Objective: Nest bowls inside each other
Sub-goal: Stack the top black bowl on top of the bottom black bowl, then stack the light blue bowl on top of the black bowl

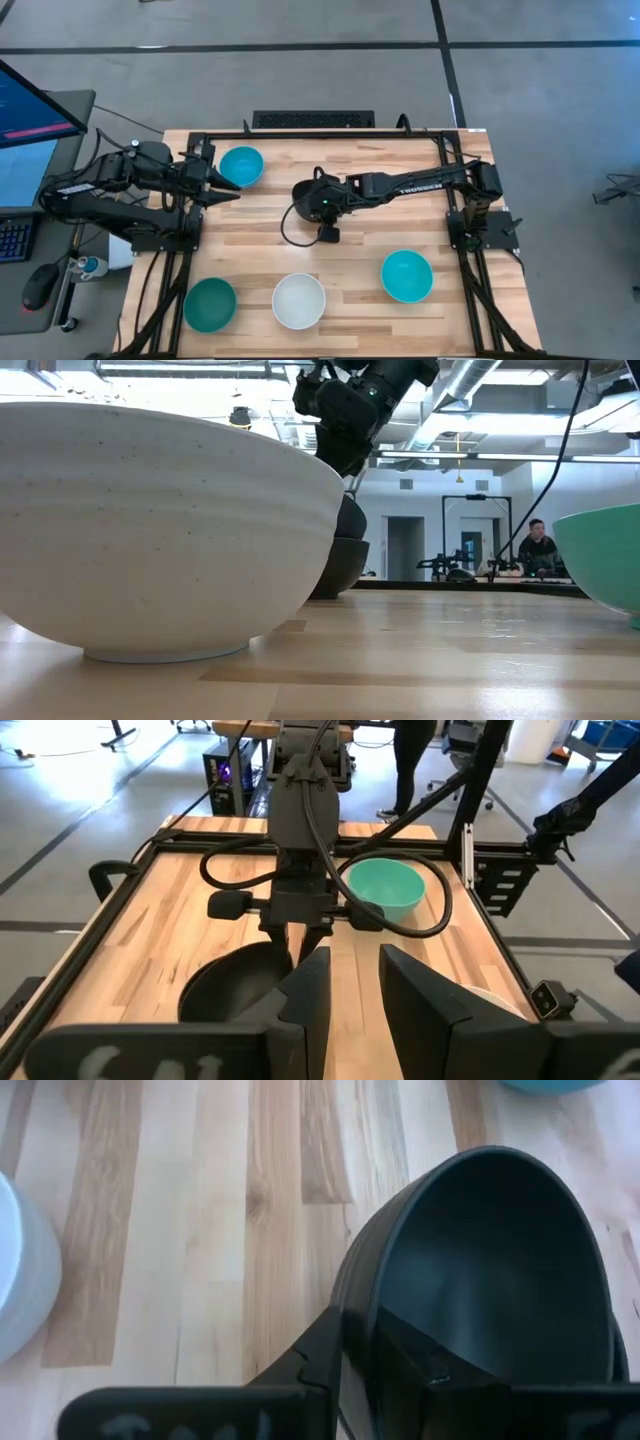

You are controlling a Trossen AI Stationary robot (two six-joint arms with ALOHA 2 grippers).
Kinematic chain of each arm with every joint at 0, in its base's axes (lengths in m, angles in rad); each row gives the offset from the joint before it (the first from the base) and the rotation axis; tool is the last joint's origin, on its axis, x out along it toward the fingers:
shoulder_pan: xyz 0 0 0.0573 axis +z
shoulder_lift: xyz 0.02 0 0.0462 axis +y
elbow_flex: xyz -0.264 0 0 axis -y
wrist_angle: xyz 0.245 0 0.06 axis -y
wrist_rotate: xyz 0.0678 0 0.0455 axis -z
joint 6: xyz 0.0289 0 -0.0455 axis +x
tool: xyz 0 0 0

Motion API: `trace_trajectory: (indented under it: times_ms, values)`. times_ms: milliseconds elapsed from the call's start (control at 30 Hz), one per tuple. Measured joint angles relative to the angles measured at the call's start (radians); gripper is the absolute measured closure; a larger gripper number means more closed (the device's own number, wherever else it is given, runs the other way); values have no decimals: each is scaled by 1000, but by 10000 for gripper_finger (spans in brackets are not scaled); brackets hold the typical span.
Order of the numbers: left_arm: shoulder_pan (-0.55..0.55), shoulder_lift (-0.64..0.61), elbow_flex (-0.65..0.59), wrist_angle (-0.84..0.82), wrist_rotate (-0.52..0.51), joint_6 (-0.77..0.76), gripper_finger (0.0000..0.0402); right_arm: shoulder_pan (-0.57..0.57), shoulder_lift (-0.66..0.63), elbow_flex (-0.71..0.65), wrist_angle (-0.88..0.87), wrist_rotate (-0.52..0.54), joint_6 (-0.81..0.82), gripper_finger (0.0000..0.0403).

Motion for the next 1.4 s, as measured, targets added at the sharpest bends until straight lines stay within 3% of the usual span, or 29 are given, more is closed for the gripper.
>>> trace_trajectory:
  times_ms: [367, 900, 1100, 1400]
  values:
    - [0, -1, 0, 1, -1, -1, 322, -1, 36, -41, -7, 0, 18, 331]
    - [0, -1, 0, -7, -41, -6, 322, -37, 54, 81, -86, 0, 18, 331]
    - [0, -1, 0, -14, -42, -21, 322, -32, 47, 79, -235, -19, 47, 331]
    - [0, -1, 0, -15, -42, -23, 322, 49, -82, 80, -390, -51, 46, 331]
